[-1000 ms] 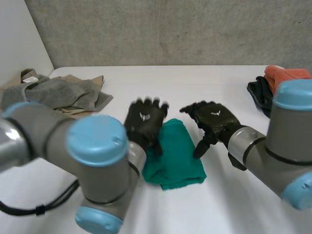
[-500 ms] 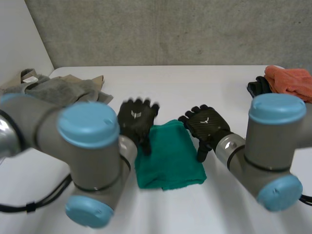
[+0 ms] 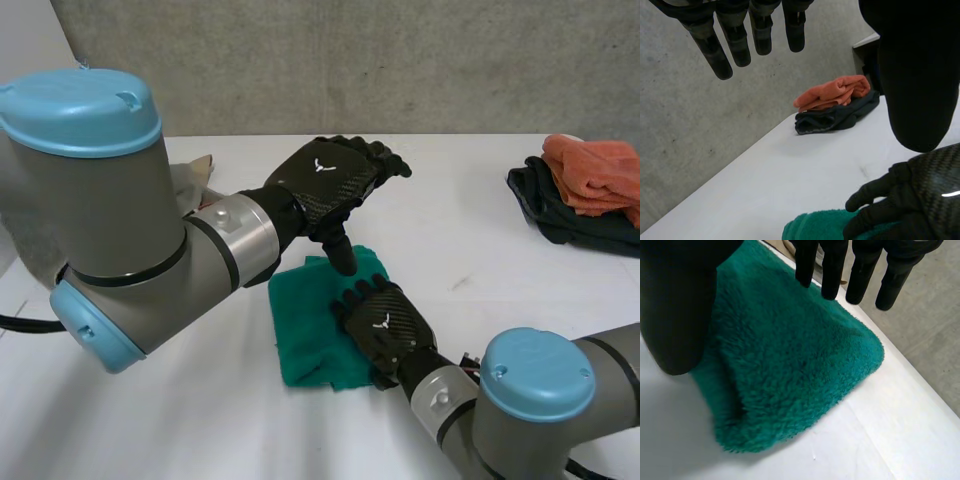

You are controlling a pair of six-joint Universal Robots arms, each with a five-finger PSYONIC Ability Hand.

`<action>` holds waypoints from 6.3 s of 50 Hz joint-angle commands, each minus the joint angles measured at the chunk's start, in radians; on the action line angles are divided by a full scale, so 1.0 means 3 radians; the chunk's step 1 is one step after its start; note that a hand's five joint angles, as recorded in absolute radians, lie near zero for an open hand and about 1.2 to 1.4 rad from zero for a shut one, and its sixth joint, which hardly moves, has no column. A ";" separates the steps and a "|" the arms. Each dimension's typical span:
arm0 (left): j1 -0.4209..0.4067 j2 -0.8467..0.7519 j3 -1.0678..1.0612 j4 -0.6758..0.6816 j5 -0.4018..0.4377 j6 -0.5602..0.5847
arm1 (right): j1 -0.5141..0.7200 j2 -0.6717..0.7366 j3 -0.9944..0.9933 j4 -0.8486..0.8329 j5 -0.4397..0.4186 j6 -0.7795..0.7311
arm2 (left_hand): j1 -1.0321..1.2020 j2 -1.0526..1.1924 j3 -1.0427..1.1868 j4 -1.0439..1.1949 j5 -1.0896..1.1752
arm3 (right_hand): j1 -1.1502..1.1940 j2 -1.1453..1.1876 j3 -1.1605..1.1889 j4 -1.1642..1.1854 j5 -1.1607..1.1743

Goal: Fold the laundry.

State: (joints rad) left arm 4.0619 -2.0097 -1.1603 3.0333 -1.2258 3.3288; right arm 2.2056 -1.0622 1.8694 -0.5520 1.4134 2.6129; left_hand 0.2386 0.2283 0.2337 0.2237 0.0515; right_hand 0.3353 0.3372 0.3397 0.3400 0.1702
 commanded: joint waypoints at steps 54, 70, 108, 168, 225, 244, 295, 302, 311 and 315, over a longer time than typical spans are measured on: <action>0.0036 0.0006 -0.0054 0.0003 -0.0056 -0.0036 | 0.0006 0.0590 -0.1031 0.0286 -0.0104 0.0014 | 0.0083 0.0117 0.0099 0.0132 0.0125 | 0.1143 0.1137 0.1128 0.1127 0.1112; 0.0036 0.0011 -0.0090 0.0003 -0.0056 -0.0041 | 0.0001 0.0601 -0.1144 0.0321 -0.0079 0.0055 | 0.0083 0.0117 0.0099 0.0132 0.0125 | 0.1627 0.1620 0.1612 0.1611 0.1595; 0.0102 0.0123 -0.0105 0.0019 -0.0056 -0.0046 | -0.0417 0.0514 -0.1777 -0.0179 -0.0007 0.0182 | 0.0122 0.0156 0.0138 0.0171 0.0164 | 0.3536 0.3530 0.3522 0.3521 0.3505; 0.0036 0.0297 -0.0197 0.0024 -0.0061 -0.0056 | -0.3522 0.0530 -0.2075 0.0187 -0.1388 0.1072 | 0.0142 0.0176 0.0158 0.0191 0.0183 | -0.0536 -0.0542 -0.0551 -0.0551 -0.0567; 0.2429 -0.2168 0.1398 0.1184 -0.0337 0.1468 | -0.1242 -0.0529 -0.0029 0.0009 -0.0575 -0.0334 | 0.3859 0.3893 0.3875 0.3909 0.3901 | -0.0536 -0.0542 -0.0551 -0.0551 -0.0567; 0.1100 0.0373 -0.0243 0.1757 -0.0388 0.0195 | -0.1262 -0.0621 -0.0050 -0.0037 -0.0299 -0.0293 | 0.3859 0.3893 0.3875 0.3909 0.3901 | -0.0536 -0.0542 -0.0551 -0.0551 -0.0567; -0.0204 0.0206 -0.1798 0.0975 -0.1636 -0.0711 | -0.1656 -0.0438 -0.1128 0.2781 -0.0769 0.0443 | 0.0699 0.0733 0.0715 0.0749 0.0741 | -0.0120 -0.0126 -0.0135 -0.0136 -0.0151; -0.0128 -0.0127 -0.1660 0.0898 -0.1610 -0.0736 | -0.1641 -0.0207 -0.1067 0.2510 -0.0805 0.0361 | 0.0709 0.0743 0.0725 0.0759 0.0751 | -0.0033 -0.0039 -0.0047 -0.0048 -0.0064; -0.0128 -0.0398 -0.1430 0.0924 -0.1605 -0.0731 | -0.1635 -0.0059 -0.1026 0.2362 -0.0779 0.0346 | 0.0934 0.0968 0.0950 0.0984 0.0976 | 0.1491 0.1485 0.1477 0.1476 0.1460; -0.0138 -0.0582 -0.1256 0.0913 -0.1605 -0.0721 | -0.1640 -0.0069 -0.0990 0.2229 -0.0779 0.0341 | 0.0944 0.0978 0.0960 0.0993 0.0986 | 0.3536 0.3530 0.3522 0.3521 0.3505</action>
State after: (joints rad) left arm 4.0243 -2.1215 -1.5996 3.3065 -1.7069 3.1073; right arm 1.7151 -1.0822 1.5629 0.1545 1.1785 2.7162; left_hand 0.4457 0.4350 0.4348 0.4414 0.2693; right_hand 0.8908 0.9143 0.9040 0.9032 0.7156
